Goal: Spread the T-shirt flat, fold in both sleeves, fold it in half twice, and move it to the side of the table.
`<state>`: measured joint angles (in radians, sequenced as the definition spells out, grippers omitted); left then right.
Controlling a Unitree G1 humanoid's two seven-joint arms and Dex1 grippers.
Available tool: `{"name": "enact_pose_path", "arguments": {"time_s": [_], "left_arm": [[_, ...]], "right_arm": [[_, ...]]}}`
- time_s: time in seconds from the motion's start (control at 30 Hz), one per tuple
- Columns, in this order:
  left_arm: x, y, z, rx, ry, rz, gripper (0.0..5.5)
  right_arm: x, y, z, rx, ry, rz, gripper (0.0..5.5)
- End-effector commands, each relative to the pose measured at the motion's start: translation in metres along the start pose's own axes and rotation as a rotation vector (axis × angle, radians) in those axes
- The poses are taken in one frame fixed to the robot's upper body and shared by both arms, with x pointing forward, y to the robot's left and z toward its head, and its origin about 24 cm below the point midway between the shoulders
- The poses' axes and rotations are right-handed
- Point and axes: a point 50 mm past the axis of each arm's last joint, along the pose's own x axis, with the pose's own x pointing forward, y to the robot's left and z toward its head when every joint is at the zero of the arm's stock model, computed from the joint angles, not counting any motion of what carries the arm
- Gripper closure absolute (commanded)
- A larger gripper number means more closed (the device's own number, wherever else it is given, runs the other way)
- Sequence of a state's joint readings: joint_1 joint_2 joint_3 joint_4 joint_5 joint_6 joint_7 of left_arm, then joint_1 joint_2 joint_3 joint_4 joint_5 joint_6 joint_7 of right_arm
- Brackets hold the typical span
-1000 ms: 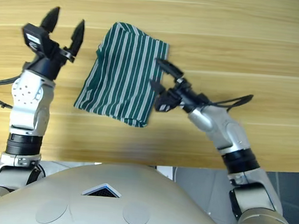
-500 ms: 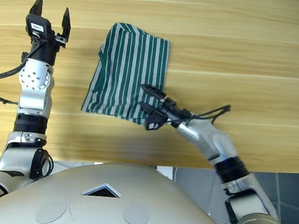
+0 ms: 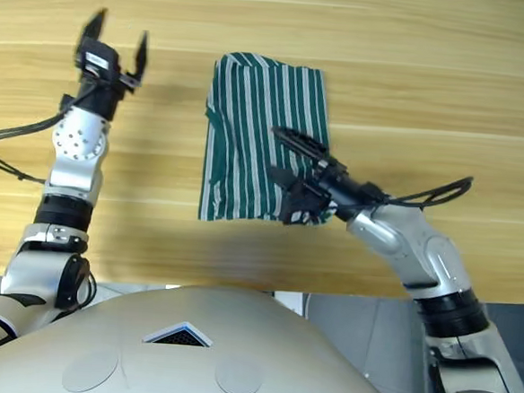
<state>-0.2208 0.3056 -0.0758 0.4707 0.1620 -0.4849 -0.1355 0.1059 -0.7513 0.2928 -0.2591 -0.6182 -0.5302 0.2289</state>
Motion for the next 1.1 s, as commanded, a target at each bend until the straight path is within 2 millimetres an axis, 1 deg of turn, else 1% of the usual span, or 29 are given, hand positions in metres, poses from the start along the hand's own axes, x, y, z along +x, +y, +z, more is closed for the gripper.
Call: {"name": "enact_pose_path", "arguments": {"time_s": [0.03, 0.1, 0.23, 0.3, 0.37, 0.43, 0.5, 0.6, 0.63, 0.67, 0.73, 0.77, 0.8, 0.87, 0.93, 0.97, 1.0, 1.07, 1.1], "left_arm": [[-0.001, -0.005, -0.002, -0.015, -0.009, -0.002, 2.25], [0.000, -0.005, 0.000, -0.029, -0.020, 0.010, 2.25], [0.001, -0.009, 0.000, -0.038, -0.027, -0.001, 2.25], [0.002, -0.012, 0.001, -0.041, -0.034, -0.012, 2.25], [0.005, -0.014, 0.001, -0.047, -0.039, -0.020, 2.25], [0.009, -0.018, 0.001, -0.053, -0.041, -0.031, 2.25], [0.011, -0.021, 0.000, -0.060, -0.037, -0.043, 2.25], [0.010, -0.022, -0.002, -0.063, -0.037, -0.046, 2.25], [0.009, -0.021, -0.003, -0.060, -0.037, -0.045, 2.25], [0.007, -0.020, -0.004, -0.040, -0.033, -0.049, 2.25], [-0.002, -0.015, -0.007, -0.008, -0.043, -0.073, 2.25], [-0.009, -0.010, -0.007, 0.039, -0.056, -0.103, 2.25], [-0.017, -0.006, -0.007, 0.076, -0.070, -0.135, 2.25], [-0.037, 0.010, -0.004, 0.157, -0.104, -0.190, 2.25], [-0.056, 0.029, 0.001, 0.211, -0.108, -0.219, 2.25], [-0.067, 0.038, 0.000, 0.270, -0.080, -0.251, 2.25], [-0.077, 0.045, -0.002, 0.335, -0.045, -0.294, 2.25], [-0.105, 0.055, -0.005, 0.462, 0.043, -0.425, 2.25], [-0.114, 0.058, -0.004, 0.508, 0.061, -0.483, 2.25]], "right_arm": [[0.001, 0.027, -0.004, 0.022, 0.033, 0.124, 1.36], [0.001, 0.038, -0.008, 0.017, 0.046, 0.166, 1.36], [0.002, 0.049, -0.011, 0.023, 0.043, 0.225, 1.36], [0.005, 0.063, -0.012, 0.035, 0.036, 0.303, 1.36], [0.015, 0.077, -0.006, 0.018, -0.018, 0.361, 1.36], [0.029, 0.088, 0.009, 0.012, -0.104, 0.382, 1.36], [0.040, 0.089, 0.015, 0.006, -0.145, 0.358, 1.36], [0.047, 0.081, 0.016, 0.020, -0.156, 0.273, 1.36], [0.046, 0.074, 0.019, 0.048, -0.178, 0.224, 1.36], [0.045, 0.060, 0.024, 0.104, -0.217, 0.144, 1.36], [0.037, 0.026, 0.028, 0.210, -0.275, -0.031, 1.36], [0.029, 0.008, 0.021, 0.236, -0.262, -0.112, 1.36], [0.020, -0.004, 0.011, 0.237, -0.229, -0.161, 1.36], [-0.003, -0.017, -0.010, 0.192, -0.134, -0.181, 1.36], [-0.019, -0.017, -0.020, 0.178, -0.061, -0.152, 1.36], [-0.026, -0.013, -0.028, 0.165, -0.007, -0.120, 1.36], [-0.034, -0.007, -0.036, 0.151, 0.054, -0.084, 1.36], [-0.054, 0.012, -0.055, 0.108, 0.199, 0.034, 1.36], [-0.064, 0.023, -0.059, 0.112, 0.247, 0.088, 1.36]]}}
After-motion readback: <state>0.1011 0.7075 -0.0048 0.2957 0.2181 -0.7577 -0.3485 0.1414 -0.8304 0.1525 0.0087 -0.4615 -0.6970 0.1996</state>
